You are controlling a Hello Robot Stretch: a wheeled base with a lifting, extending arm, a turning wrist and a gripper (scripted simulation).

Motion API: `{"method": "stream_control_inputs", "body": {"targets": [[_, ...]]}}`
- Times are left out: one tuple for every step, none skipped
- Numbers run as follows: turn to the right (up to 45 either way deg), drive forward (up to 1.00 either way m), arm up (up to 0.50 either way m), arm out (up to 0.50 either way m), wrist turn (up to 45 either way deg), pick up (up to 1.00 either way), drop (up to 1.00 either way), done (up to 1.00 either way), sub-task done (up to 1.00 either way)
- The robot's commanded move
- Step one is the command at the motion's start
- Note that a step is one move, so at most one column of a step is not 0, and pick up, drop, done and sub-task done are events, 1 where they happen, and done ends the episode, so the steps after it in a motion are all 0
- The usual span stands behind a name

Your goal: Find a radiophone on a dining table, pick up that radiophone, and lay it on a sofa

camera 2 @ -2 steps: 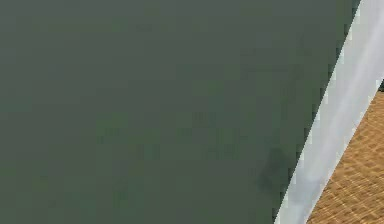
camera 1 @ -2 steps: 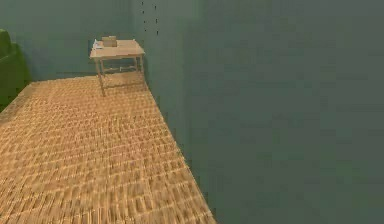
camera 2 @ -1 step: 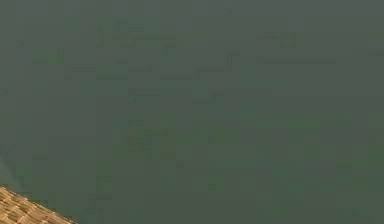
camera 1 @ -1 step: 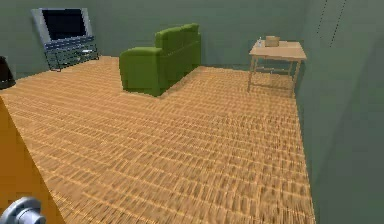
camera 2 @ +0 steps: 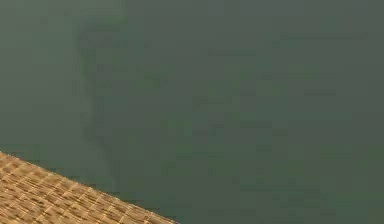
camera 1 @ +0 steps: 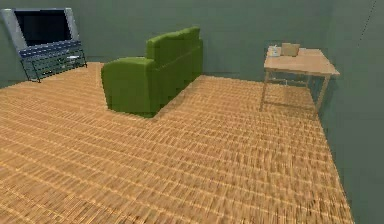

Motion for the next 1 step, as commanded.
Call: {"method": "stream_control_inputs", "body": {"targets": [[-45.0,0.0,0.0,0.0,0.0,0.0,0.0,0.0,0.0]]}}
